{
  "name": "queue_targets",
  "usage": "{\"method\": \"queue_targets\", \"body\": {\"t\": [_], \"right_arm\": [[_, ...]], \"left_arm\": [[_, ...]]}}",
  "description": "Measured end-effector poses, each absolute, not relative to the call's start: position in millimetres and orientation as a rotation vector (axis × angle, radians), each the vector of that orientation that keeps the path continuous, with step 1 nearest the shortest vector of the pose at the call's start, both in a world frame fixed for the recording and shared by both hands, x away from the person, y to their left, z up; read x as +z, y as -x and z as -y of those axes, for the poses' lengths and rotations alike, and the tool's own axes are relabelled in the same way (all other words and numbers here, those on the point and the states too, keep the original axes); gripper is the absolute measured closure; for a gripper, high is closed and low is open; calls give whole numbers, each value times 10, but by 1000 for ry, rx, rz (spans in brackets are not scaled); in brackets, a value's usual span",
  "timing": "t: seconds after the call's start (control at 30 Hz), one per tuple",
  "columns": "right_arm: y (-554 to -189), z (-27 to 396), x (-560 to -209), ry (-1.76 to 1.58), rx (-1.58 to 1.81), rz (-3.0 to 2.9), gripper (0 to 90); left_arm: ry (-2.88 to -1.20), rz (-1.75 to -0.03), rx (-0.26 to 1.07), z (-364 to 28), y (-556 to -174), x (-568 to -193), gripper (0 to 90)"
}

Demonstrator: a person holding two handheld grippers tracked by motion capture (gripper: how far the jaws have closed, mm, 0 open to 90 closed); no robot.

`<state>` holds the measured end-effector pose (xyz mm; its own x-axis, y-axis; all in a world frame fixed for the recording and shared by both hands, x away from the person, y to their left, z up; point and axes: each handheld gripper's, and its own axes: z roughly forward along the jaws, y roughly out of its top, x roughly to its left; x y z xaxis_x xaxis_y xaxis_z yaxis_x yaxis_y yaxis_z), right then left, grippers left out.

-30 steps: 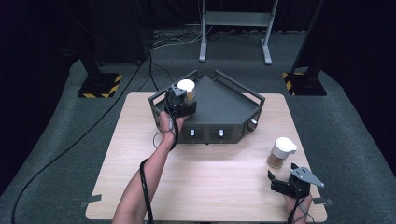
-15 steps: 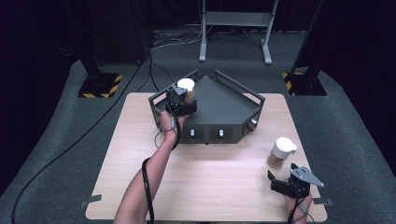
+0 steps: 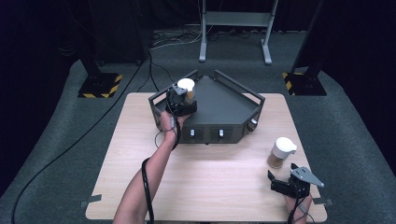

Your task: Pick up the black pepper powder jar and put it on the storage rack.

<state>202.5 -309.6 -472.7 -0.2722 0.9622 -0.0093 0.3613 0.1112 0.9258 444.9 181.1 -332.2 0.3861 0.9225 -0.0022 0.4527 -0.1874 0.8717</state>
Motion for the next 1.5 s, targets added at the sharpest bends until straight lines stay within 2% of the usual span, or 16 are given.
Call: {"method": "queue_targets", "body": {"t": [0.17,0.37,0.8,1.1,1.5], "right_arm": [[-2025,3096,-4727,-1297,1150,-1728,5],[-2028,3094,-4725,-1300,1151,-1729,5],[-2026,3089,-4724,-1302,1148,-1726,5],[-2027,3080,-4724,-1299,1142,-1727,5],[-2029,3073,-4720,-1302,1138,-1726,5]], "left_arm": [[-1782,-1190,693,-1860,-4416,-3328,138],[-1775,-1177,678,-1950,-4318,-3269,57],[-1838,-1099,632,-2115,-4000,-3181,5],[-1873,-1027,621,-2234,-3720,-3203,2],[-1864,-980,503,-2510,-3299,-3491,2]]}}
